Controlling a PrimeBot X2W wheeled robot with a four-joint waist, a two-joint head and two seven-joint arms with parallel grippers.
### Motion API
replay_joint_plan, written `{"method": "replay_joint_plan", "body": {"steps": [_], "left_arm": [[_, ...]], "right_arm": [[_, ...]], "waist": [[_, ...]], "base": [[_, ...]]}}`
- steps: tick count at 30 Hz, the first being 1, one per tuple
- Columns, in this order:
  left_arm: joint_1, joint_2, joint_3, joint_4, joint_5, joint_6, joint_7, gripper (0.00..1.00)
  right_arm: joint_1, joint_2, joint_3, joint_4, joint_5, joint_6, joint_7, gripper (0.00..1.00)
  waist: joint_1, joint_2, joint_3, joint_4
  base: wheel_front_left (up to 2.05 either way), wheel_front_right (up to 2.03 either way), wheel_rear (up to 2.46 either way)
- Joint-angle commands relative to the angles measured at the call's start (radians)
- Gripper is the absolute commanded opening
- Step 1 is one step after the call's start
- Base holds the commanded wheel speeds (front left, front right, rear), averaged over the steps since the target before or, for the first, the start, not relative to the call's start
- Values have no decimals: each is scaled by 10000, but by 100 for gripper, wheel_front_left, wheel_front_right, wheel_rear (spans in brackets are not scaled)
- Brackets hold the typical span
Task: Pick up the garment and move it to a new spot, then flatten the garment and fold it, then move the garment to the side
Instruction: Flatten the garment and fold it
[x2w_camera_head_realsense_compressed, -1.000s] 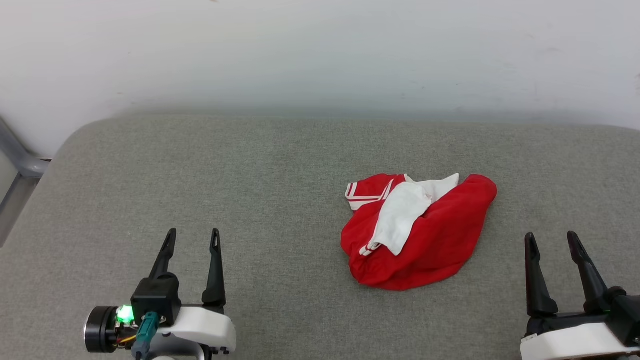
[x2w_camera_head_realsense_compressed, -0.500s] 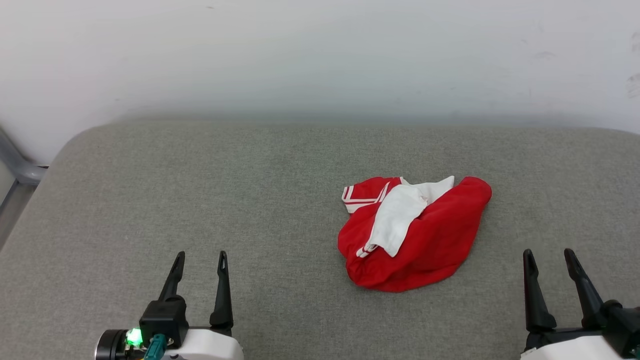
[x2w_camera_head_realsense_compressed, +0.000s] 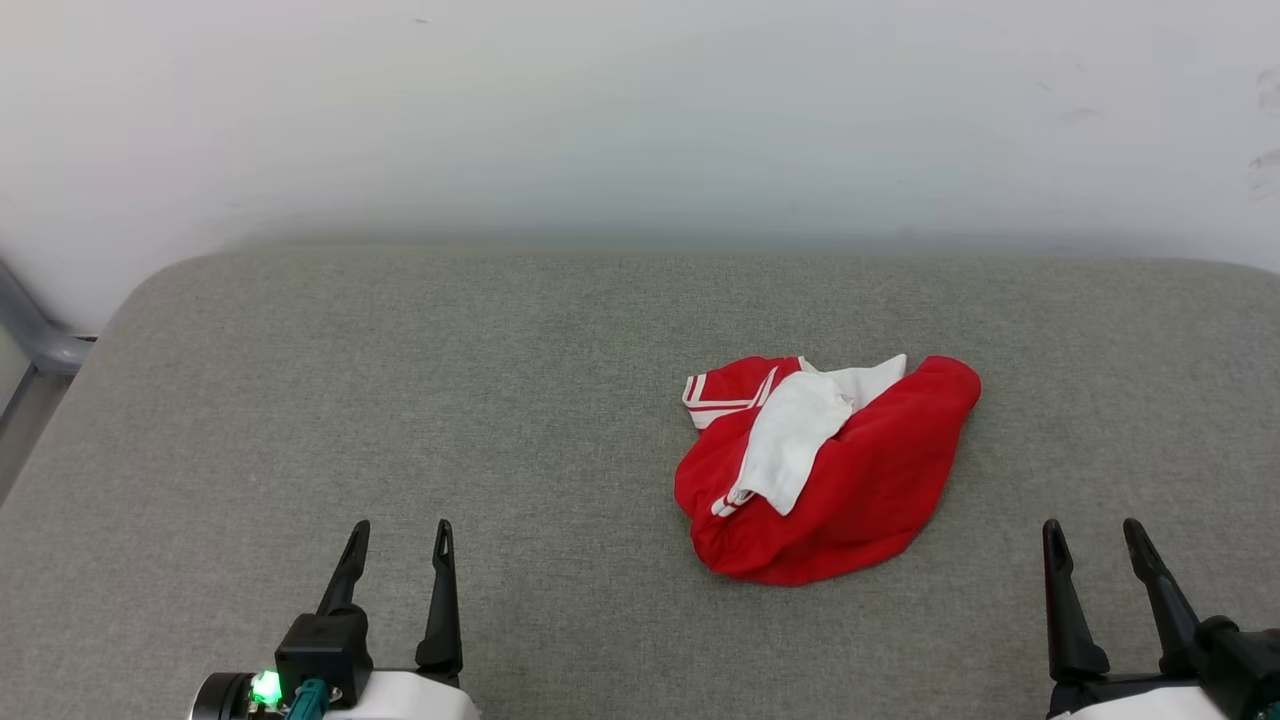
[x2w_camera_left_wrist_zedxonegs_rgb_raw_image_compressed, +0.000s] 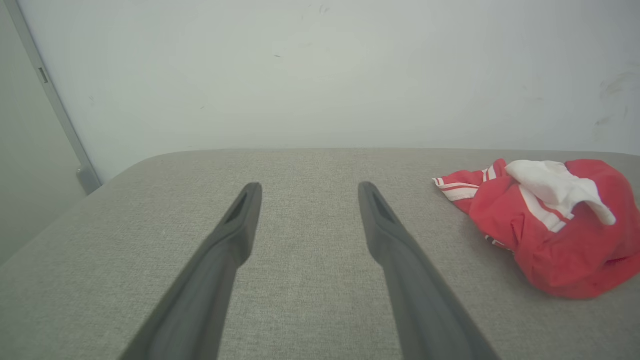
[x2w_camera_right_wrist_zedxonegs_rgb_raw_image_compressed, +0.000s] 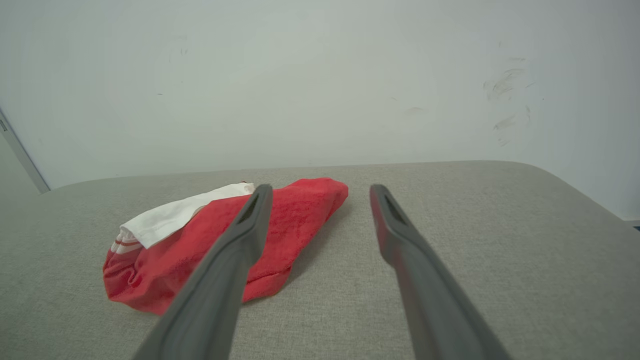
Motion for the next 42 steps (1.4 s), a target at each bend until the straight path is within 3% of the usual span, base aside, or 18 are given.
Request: {"method": "replay_joint_plan", "body": {"steps": [1, 13, 18, 22, 28, 35, 39, 42], "left_arm": [[76, -27, 78, 33, 69, -57, -26, 100], [-146, -234, 275, 110, 296, -310, -26, 100], [-414, -294, 272, 106, 351, -373, -26, 100], [-648, -330, 211, 129, 349, -440, -26, 100], [-1005, -369, 173, 115, 290, -416, -26, 100], [-1362, -388, 55, 21, 254, -336, -26, 100], [-1626, -393, -106, -40, 111, -280, -26, 100], [-1840, -395, -300, -87, -9, -221, -26, 100]], "right_arm": [[32, 24, -10, 26, 35, -7, -20, 100], [-1803, -216, -700, -486, -627, -7, -22, 100], [-3472, -1321, -316, -478, -349, -7, -20, 100], [-4768, -2553, 748, 630, 299, -8, 39, 100], [-6606, -4557, 3313, 2102, 1801, -7, 2071, 100], [-7955, -6542, 6461, 2454, 4090, -10, 5445, 100], [-8543, -7199, 7585, 2603, 5214, -10, 7216, 100], [-9003, -7424, 8122, 2768, 5617, -8, 7914, 100]], "waist": [[0, 0, -1, 2], [0, 0, 213, 6], [0, 0, 585, 111], [0, 0, 898, 228], [0, 0, 1420, 457], [0, 0, 2053, 746], [0, 0, 2488, 957], [0, 0, 2869, 1148]], "base": [[0, 0, 0], [0, 0, 0], [0, 0, 0], [0, 0, 0], [0, 0, 0], [0, 0, 0], [0, 0, 0], [0, 0, 0]]}}
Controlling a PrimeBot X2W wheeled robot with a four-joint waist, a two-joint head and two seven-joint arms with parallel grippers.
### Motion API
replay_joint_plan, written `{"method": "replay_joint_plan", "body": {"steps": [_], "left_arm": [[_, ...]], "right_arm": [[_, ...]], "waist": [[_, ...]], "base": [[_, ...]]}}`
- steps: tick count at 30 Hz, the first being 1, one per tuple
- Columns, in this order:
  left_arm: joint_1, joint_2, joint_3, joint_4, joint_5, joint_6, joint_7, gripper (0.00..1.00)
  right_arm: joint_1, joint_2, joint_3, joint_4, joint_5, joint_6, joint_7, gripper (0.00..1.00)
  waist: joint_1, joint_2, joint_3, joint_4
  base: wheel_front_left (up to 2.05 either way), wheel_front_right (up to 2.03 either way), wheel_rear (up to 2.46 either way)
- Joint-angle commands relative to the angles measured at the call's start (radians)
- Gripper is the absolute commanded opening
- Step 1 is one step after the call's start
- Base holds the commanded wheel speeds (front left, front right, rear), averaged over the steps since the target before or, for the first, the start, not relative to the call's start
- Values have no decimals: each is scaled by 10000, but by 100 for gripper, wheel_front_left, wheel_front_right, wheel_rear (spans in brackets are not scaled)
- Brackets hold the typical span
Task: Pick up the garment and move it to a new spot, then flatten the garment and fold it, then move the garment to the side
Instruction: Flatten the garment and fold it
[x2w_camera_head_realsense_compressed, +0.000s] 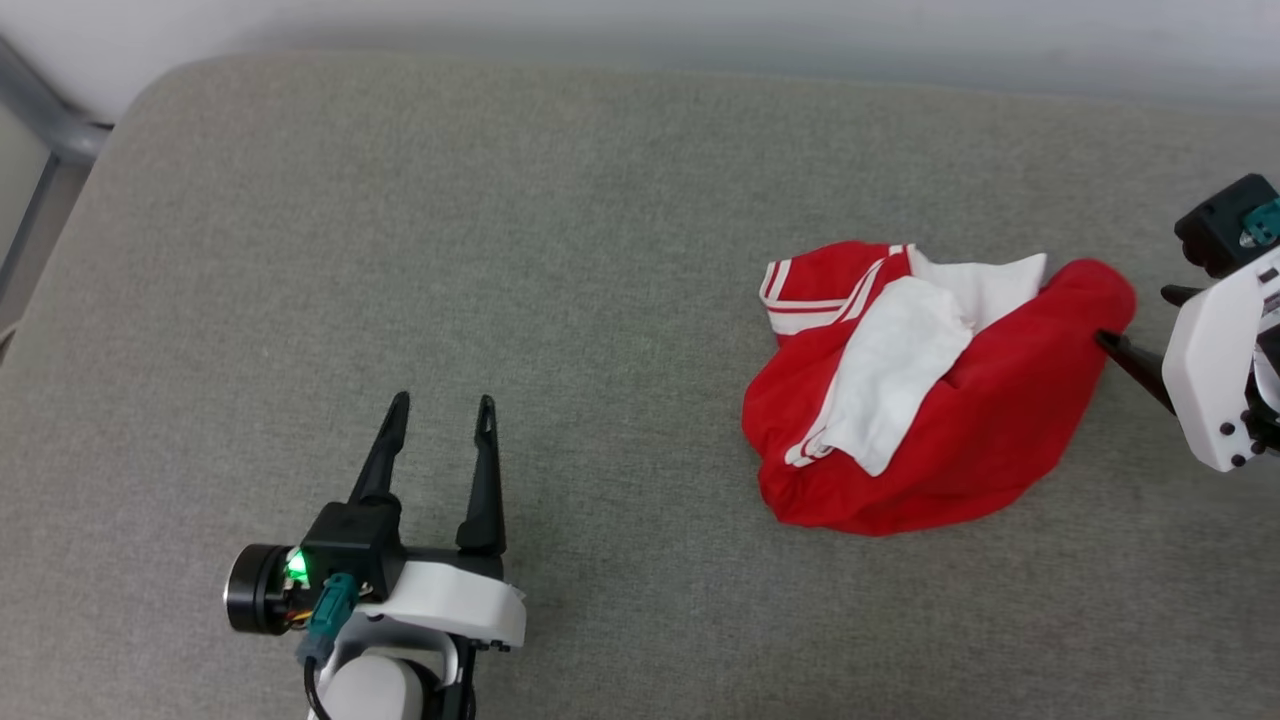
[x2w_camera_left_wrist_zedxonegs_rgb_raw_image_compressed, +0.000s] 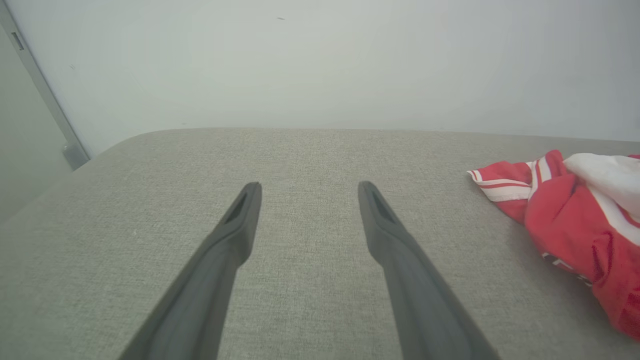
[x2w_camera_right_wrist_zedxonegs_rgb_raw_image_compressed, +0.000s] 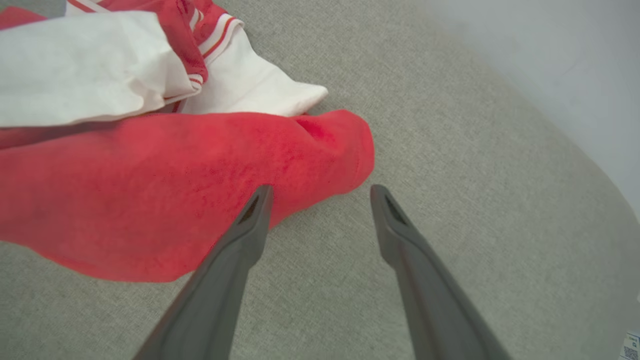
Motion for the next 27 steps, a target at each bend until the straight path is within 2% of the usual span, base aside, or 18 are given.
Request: {"method": "replay_joint_plan", "body": {"steps": [1, 6, 15, 16, 17, 18, 27], "left_arm": [[-144, -18, -39, -28, -31, 54, -26, 100], [-494, -16, -358, -26, -189, 155, -26, 100], [-661, -15, -483, 60, -321, 320, -26, 100], [-638, -15, -459, 70, -304, 324, -26, 100], [-616, -17, -432, 85, -278, 334, -26, 100], [-589, -19, -400, 93, -254, 329, -26, 100], [-163, -13, -148, 249, -170, 233, -27, 100]], "right_arm": [[-186, -49, 100, 90, 89, -10, 84, 100], [-674, 69, 828, 789, 425, -10, 339, 100], [-13, 598, 2495, 2025, 1519, 33, 782, 100], [-10, 604, 2607, 2063, 1577, 48, 705, 91], [-51, 606, 2662, 2079, 1639, 53, 532, 27], [-106, 602, 2702, 2094, 1697, 53, 375, 0], [-466, 92, 2915, 1297, 2047, -9, -1536, 0]], "waist": [[-1, 0, 316, 226], [-1, 0, 822, 543], [-1, 0, 970, 710], [-1, 0, 938, 684], [-1, 0, 887, 643], [-1, 0, 834, 601], [-1, 0, -245, 58]], "base": [[0, 0, 0], [0, 0, 0], [0, 0, 0], [0, 0, 0], [0, 0, 0], [0, 0, 0], [0, 0, 0]]}}
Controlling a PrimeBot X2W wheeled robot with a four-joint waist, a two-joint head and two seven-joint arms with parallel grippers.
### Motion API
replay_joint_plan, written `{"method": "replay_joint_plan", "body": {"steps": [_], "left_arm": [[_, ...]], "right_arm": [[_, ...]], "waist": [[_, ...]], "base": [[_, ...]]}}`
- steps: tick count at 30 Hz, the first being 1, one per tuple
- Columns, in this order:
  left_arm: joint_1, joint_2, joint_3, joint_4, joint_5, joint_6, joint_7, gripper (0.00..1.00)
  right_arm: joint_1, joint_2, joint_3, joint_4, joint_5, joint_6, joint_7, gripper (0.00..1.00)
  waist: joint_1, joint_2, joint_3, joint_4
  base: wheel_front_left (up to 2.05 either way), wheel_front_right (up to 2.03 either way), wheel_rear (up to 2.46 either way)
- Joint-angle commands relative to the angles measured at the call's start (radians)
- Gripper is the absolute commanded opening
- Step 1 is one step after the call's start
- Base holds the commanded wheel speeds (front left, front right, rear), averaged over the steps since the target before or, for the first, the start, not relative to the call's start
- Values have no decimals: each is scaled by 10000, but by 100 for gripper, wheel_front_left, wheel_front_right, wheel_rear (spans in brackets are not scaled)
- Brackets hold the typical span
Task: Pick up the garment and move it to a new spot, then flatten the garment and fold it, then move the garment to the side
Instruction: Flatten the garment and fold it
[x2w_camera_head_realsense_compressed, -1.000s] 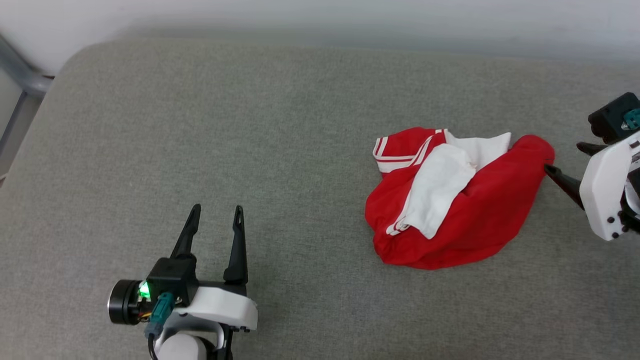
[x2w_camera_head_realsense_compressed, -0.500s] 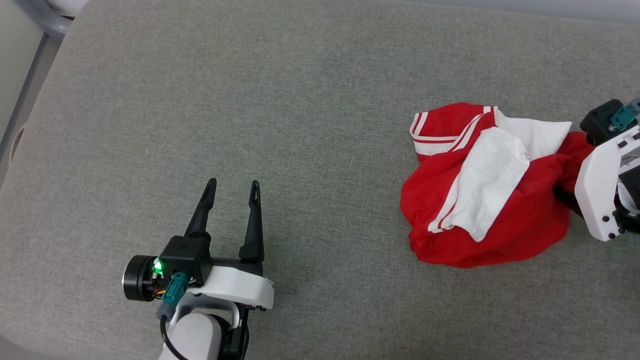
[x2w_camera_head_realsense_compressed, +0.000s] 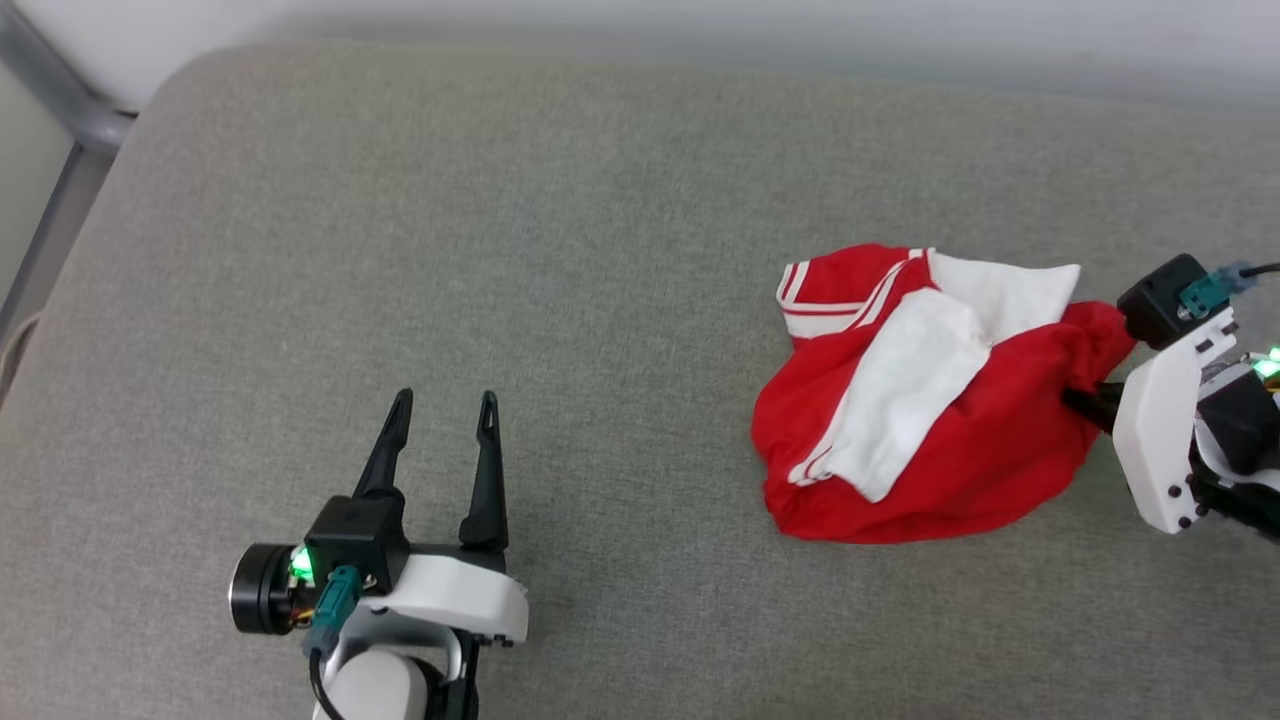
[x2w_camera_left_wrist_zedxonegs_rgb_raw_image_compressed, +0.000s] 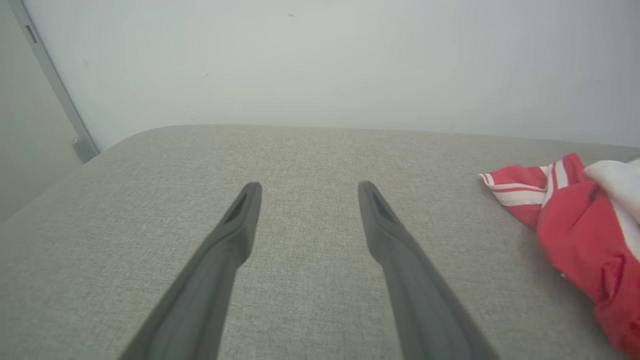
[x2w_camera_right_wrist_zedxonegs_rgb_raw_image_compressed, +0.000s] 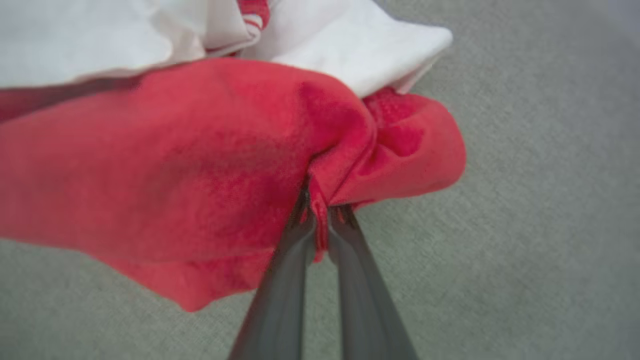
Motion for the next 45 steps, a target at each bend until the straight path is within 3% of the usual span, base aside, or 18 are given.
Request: {"method": "replay_joint_plan", "body": {"steps": [1, 7, 13, 21, 28, 30, 31, 39, 45], "left_arm": [[271, -5, 86, 19, 26, -13, -27, 100], [804, -7, 282, 67, 39, -37, -27, 100], [1248, -7, 411, 89, 47, -48, -27, 100], [1600, -7, 551, 110, 72, -84, -27, 100], [1736, -7, 539, 132, 50, -89, -27, 100], [1753, -7, 566, 139, 69, -116, -27, 100], [1769, -7, 589, 139, 87, -128, -27, 100], [1782, -8, 657, 125, 200, -195, -26, 100], [1558, -8, 619, 12, 277, -230, -26, 100]], "right_arm": [[313, -185, 76, -417, 190, -7, -359, 0], [1626, -869, -195, -1496, 603, -7, -1248, 0], [3891, -1218, -1111, -1974, 927, -7, -1903, 0], [6728, -612, -2173, -2052, 1071, -7, -2153, 0], [8695, 327, -3026, -1625, 672, -7, -2030, 0], [8776, 477, -3423, -1574, 300, -13, -2185, 77], [8769, 570, -3723, -1633, 178, -16, -2306, 100], [8404, 753, -6145, -3194, -676, -7, -2948, 100], [7648, 813, -7564, -4503, -1606, -7, -2649, 100]], "waist": [[-1, 0, -566, -307], [-1, 0, -1334, -657], [-1, 0, -1880, -911], [-1, 0, -2279, -1098], [-1, 0, -2408, -1143], [-1, 0, -2413, -1176], [-1, 0, -2422, -1195], [-1, 0, -2450, -1219], [-1, 0, -2196, -1046]], "base": [[0, 0, 0], [0, 0, 0], [0, 0, 0], [0, 0, 0], [0, 0, 0], [0, 0, 0], [0, 0, 0], [0, 0, 0], [0, 0, 0]]}}
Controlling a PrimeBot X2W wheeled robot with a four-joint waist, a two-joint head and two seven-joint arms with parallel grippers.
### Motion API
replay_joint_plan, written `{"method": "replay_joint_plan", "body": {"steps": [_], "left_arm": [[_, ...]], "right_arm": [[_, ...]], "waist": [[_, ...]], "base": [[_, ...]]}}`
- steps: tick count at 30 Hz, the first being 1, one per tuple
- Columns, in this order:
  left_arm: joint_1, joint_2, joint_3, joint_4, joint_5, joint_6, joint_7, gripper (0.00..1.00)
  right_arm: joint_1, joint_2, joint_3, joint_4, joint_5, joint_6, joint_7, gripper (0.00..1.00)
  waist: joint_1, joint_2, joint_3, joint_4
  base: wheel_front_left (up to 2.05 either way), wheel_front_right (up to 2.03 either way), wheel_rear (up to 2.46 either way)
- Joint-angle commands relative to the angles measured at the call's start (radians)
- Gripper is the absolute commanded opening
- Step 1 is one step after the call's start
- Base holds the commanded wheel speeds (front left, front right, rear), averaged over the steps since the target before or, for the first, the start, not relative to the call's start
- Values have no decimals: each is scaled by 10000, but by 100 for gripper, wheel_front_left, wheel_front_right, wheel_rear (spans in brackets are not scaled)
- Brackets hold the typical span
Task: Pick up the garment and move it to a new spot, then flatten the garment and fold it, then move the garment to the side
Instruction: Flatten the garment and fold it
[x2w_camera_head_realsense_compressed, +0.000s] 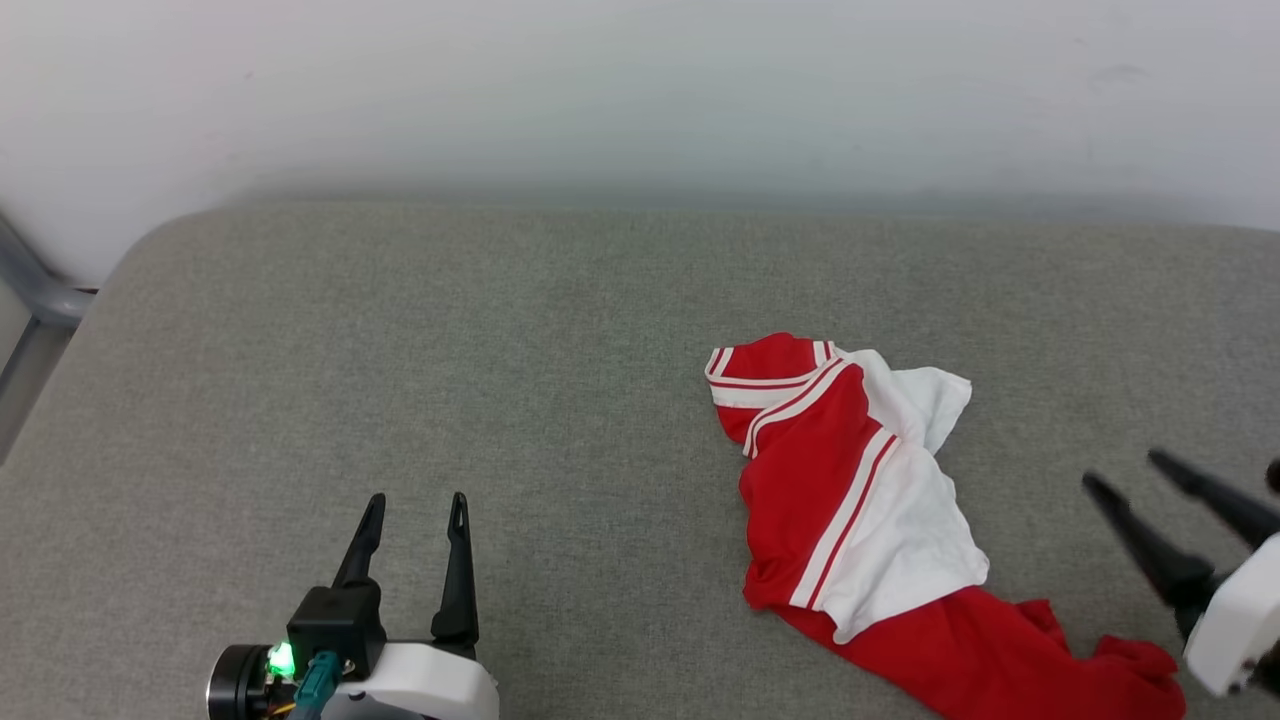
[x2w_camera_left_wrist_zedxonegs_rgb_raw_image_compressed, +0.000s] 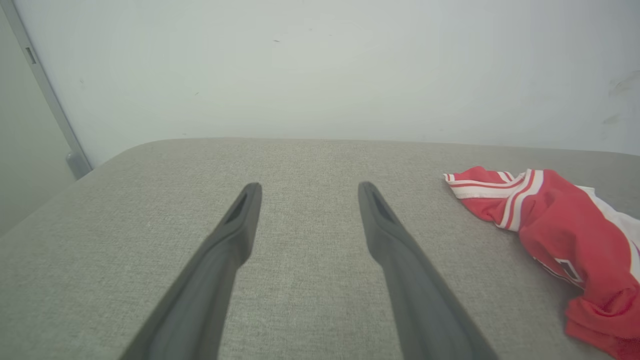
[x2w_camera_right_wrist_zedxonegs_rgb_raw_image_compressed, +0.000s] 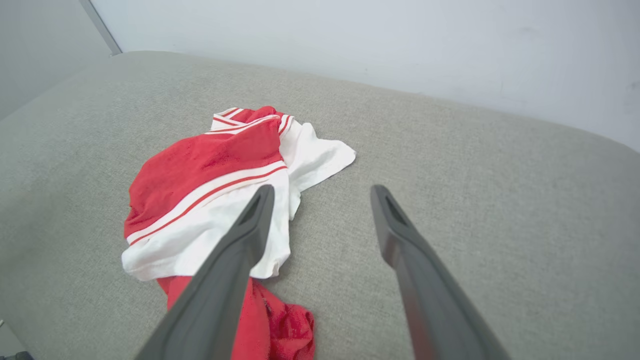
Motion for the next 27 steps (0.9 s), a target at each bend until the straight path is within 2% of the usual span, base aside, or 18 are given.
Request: {"method": "replay_joint_plan", "body": {"steps": [1, 5, 9, 13, 20, 23, 27], "left_arm": [[-144, -8, -7, -35, 30, -44, -26, 100], [-374, -8, -49, -107, 42, -35, -26, 100], [-701, -6, -196, -160, -6, -29, -26, 100], [-1097, -9, -409, -178, -54, -17, -26, 100], [-1635, -8, -673, -285, -173, 117, -26, 100], [-1845, -8, -813, -345, -246, 161, -26, 100], [-2058, -9, -1006, -460, -334, 257, -26, 100]], "right_arm": [[-212, 16, -88, -81, -134, -7, 59, 100], [-1391, 17, -316, -297, -720, -7, 737, 100], [-2717, -6, -21, 225, -1058, -7, 1784, 100], [-3988, -313, 794, 981, -1009, -10, 3147, 100], [-5880, -371, 2325, 2175, -284, -8, 5253, 100], [-6591, -313, 2839, 2830, -233, -8, 5787, 100], [-7252, -75, 3321, 3843, -349, -8, 5942, 100]], "waist": [[0, -1, 109, 67], [0, -1, 516, 223], [0, -1, 1024, 448], [0, -1, 1556, 725], [0, -1, 2298, 1126], [0, -1, 2599, 1311], [0, -1, 2935, 1545]], "base": [[0, 0, 0], [0, 0, 0], [0, 0, 0], [0, 0, 0], [0, 0, 0], [0, 0, 0], [0, 0, 0]]}}
